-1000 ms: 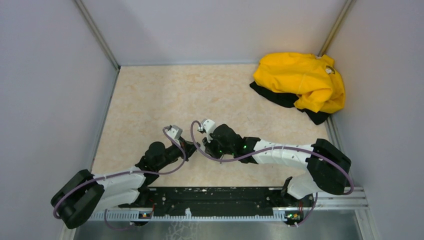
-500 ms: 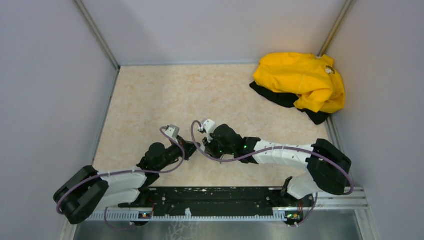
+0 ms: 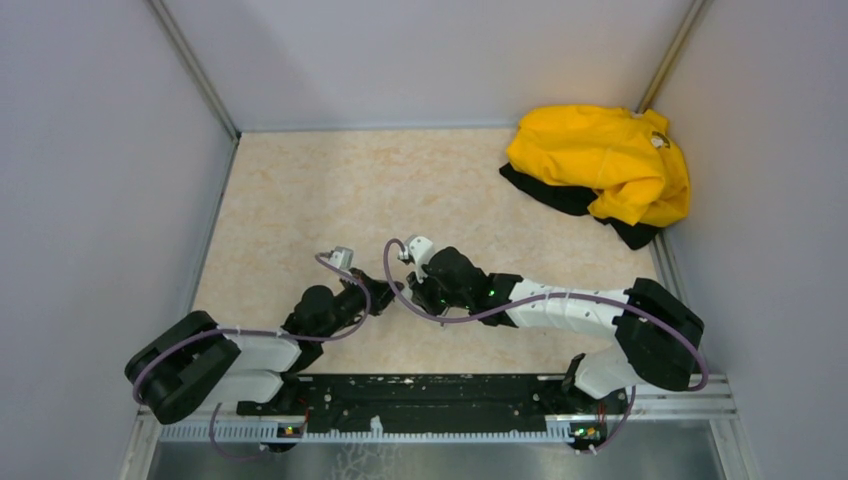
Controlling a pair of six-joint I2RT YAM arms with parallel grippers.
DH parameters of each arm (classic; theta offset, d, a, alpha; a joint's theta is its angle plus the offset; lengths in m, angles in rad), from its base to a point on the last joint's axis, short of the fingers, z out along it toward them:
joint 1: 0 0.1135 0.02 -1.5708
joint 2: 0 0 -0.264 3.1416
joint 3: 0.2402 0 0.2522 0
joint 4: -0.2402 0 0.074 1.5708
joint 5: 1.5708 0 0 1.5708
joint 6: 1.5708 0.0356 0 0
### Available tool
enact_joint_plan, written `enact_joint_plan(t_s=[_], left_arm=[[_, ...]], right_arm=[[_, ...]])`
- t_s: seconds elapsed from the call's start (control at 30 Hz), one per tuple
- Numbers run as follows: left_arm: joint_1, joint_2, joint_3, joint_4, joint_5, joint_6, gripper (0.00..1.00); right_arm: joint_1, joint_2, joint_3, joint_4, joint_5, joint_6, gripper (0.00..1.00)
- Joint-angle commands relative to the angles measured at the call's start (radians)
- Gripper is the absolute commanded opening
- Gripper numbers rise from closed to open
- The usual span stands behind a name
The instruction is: Fold the paper box
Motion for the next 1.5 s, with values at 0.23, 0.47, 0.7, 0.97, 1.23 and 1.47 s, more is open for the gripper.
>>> enact_joint_plan(t_s=[0.23,0.47,0.7,0.97,1.23,1.47], left_arm=[[-0.017,-0.232,-0.046,-0.384,0.030,0.157,0.05],[-0.016,-0.466,0.048,-0.568,-0.046,0.278,0.12],[-0.017,-0.421,0.072,-0.517,-0.024,0.321,0.13],[-0.017,-0.391,0.078,-0.501,0.004,0.333,0.12],[-0.017,-0.424,0.106,-0.575,-0.009,0.362,0.11],[-0.020,-0.352,0.180,-0.682,-0.078,0.372,0.10]], right_arm=[[-0.007,0.024,-0.057,-0.226,0.010,-0.008,0.12],[-0.007,0.029,-0.051,-0.227,0.006,-0.011,0.12],[-0.007,0.034,-0.046,-0.231,0.006,-0.011,0.12],[-0.007,0.038,-0.054,-0.222,0.001,-0.011,0.12],[-0.007,0.037,-0.058,-0.217,0.001,-0.009,0.12],[-0.007,0.033,-0.061,-0.215,0.001,-0.008,0.12]])
